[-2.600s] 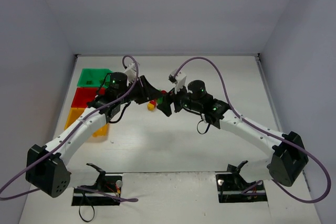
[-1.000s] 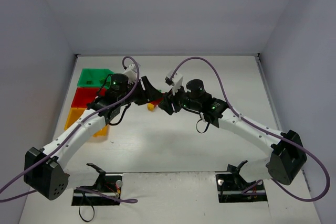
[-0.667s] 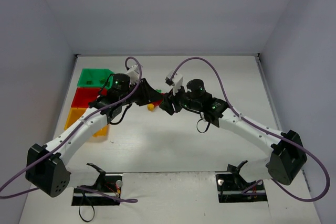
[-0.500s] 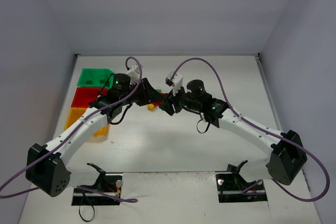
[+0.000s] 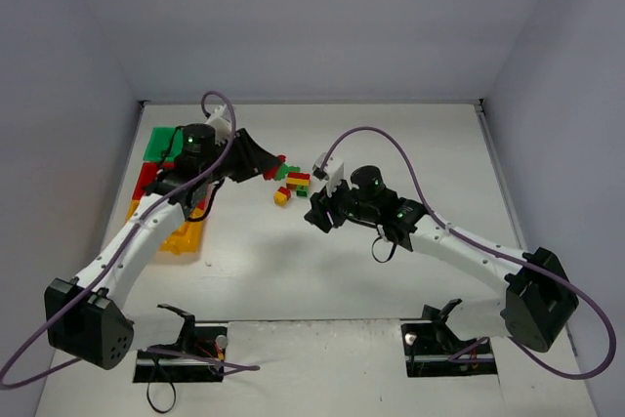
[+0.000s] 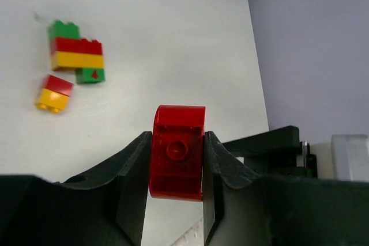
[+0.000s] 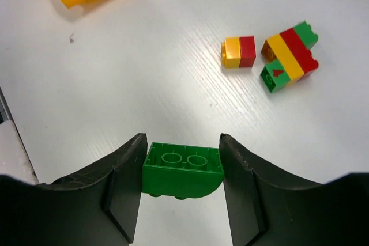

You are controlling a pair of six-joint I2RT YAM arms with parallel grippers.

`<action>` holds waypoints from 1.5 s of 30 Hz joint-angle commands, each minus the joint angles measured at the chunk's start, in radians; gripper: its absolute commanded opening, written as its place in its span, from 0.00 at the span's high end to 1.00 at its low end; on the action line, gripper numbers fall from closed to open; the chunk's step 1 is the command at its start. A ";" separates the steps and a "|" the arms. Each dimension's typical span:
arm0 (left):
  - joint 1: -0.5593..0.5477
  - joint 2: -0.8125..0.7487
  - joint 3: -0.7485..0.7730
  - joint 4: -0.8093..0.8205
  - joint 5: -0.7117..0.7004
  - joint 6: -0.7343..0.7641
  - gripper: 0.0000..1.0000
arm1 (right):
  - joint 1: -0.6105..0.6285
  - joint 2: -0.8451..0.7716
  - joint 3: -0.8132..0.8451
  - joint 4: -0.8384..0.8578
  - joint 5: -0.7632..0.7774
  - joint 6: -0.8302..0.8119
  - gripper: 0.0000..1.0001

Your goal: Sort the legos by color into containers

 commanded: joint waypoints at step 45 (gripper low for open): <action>0.166 -0.088 -0.019 -0.047 0.147 0.080 1.00 | 0.003 0.319 0.147 -0.026 0.187 0.004 0.19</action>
